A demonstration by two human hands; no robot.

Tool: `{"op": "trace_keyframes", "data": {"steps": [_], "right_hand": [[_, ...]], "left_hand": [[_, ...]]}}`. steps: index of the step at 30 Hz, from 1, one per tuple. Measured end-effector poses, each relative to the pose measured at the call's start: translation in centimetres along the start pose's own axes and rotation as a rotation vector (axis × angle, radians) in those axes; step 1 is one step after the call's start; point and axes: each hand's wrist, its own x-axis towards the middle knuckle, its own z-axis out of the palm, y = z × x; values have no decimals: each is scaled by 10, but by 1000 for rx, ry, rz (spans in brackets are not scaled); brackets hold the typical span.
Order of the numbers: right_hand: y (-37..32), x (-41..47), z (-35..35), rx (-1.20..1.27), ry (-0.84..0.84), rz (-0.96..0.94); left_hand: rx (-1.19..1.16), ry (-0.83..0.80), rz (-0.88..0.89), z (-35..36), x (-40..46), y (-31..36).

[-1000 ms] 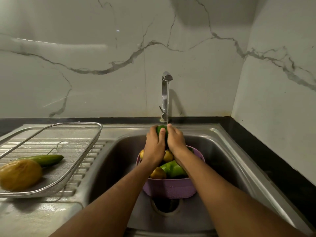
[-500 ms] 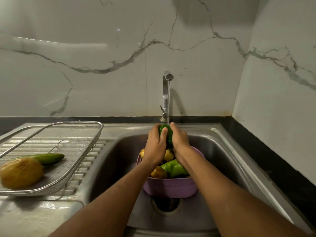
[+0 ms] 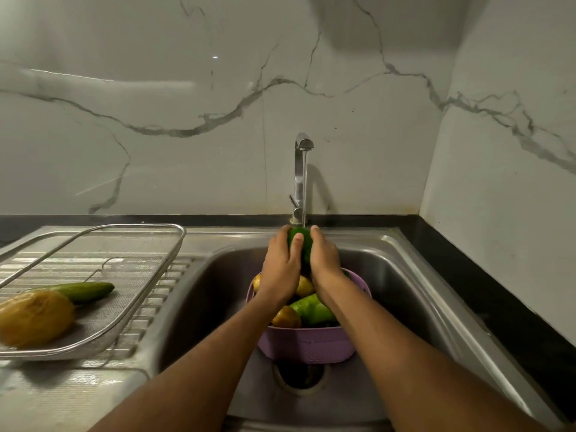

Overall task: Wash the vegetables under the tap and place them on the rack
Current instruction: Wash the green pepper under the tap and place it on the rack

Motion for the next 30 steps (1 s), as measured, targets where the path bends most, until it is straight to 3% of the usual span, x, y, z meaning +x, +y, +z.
{"op": "trace_keyframes", "data": {"steps": [2, 6, 9, 12, 15, 18, 21, 25, 27, 30], "right_hand": [[2, -2, 3, -103, -4, -41], [6, -12, 5, -603, -4, -309], [6, -9, -1, -654, 24, -368], [2, -6, -1, -406, 53, -328], [-1, -4, 1, -69, 36, -57], [-2, -2, 0, 16, -37, 109], [1, -8, 5, -268, -47, -33], [8, -10, 7, -578, 88, -289], [9, -9, 6, -588, 153, -388], [6, -9, 4, -450, 177, -431]], "left_hand": [[-76, 48, -52, -1, -1, 1], [-241, 89, -371, 2, 4, 4], [-332, 8, -525, 2, 3, 8], [-303, -25, -362, 0, -3, 16], [-209, -21, -150, -3, -8, 18], [-181, 71, -133, 0, -10, 14], [-247, 143, -273, 3, -2, 8], [-327, 124, -416, 2, 4, 8], [-353, 98, -387, 4, 3, 13], [-290, 58, -194, 2, 0, 18]]}}
